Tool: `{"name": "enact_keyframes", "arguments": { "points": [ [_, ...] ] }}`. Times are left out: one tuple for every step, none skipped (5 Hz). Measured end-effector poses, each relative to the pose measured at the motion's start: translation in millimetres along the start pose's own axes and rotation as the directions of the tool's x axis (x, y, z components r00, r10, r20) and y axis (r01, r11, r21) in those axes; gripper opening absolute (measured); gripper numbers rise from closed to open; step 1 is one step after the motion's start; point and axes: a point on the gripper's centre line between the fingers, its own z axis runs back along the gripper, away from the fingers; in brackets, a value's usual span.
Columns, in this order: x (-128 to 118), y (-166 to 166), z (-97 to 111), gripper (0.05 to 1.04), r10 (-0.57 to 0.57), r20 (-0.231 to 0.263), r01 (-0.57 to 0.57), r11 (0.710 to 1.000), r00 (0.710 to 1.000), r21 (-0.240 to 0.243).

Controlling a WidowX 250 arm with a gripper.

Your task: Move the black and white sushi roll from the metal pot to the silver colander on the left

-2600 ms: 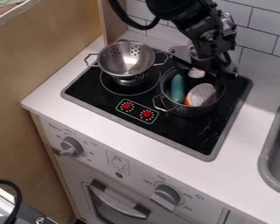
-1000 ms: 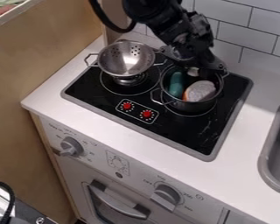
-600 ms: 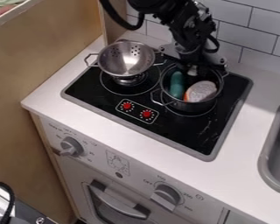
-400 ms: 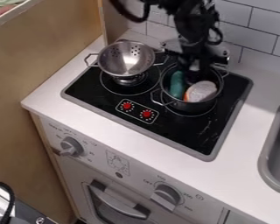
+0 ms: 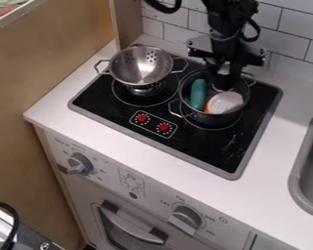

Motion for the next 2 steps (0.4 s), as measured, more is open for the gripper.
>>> {"name": "enact_keyframes", "arguments": {
  "points": [
    [-0.4,0.9,16.0,0.347,-0.006,-0.037,0.006,1.000,0.999,0.003],
    [3.7,9.4,36.8,0.347,-0.041,-0.039,0.040,0.999,0.998,-0.031]
  ]
}}
